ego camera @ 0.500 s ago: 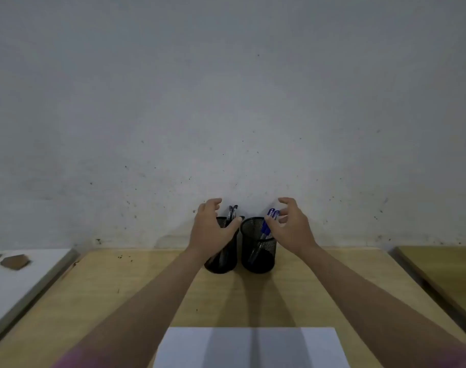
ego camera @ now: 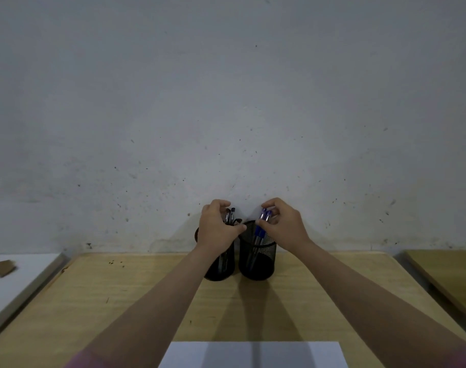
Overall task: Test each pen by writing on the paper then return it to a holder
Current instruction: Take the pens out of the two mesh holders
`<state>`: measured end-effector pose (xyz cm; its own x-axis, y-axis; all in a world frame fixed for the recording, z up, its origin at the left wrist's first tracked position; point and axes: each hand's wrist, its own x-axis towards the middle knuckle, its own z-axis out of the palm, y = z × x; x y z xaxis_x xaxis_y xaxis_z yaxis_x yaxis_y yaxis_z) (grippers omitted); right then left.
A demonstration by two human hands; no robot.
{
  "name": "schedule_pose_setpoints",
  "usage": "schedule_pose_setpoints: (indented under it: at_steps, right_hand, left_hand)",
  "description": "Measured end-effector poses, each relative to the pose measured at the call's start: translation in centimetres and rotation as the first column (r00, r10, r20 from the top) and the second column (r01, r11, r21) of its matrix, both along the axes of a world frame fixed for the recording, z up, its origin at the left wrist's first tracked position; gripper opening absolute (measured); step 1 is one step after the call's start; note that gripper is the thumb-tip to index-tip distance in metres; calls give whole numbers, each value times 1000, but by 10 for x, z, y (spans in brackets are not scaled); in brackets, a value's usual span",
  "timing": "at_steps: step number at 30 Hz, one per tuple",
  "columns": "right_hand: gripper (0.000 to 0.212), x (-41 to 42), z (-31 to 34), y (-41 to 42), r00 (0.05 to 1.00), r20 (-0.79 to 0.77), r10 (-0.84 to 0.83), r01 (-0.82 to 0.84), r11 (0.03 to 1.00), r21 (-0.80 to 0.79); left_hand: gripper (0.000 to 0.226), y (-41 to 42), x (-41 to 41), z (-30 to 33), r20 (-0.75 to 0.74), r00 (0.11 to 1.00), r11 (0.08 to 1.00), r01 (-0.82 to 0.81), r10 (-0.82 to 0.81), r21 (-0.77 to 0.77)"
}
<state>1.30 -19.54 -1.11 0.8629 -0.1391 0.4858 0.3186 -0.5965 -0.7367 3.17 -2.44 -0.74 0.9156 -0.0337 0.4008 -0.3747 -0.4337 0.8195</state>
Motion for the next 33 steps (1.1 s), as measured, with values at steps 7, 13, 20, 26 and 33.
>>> schedule_pose_setpoints:
  at_steps: [7, 13, 20, 26, 33]
  right_hand:
    - [31, 2, 1, 5, 1000, 2, 22, -22, 999, 41]
    - [32, -2, 5, 7, 999, -18, 28, -27, 999, 39]
    - [38, -17, 26, 9, 999, 15, 49, -49, 999, -3]
    - [30, -38, 64, 8, 993, 114, 31, -32, 999, 8]
    - [30, -80, 104, 17, 949, 316, -14, -17, 995, 96]
  left_hand:
    - [43, -1, 1, 3, -56, 996, 997, 67, -69, -37]
    - [28, 0, 1, 1, 42, 991, 989, 125, -128, 76]
    - [29, 10, -2, 8, 148, 979, 974, 109, -140, 197]
    - [23, 30, -16, 51, 268, 961, 997, 75, -63, -36]
    - [21, 67, -55, 84, 295, 950, 916, 28, 100, -399]
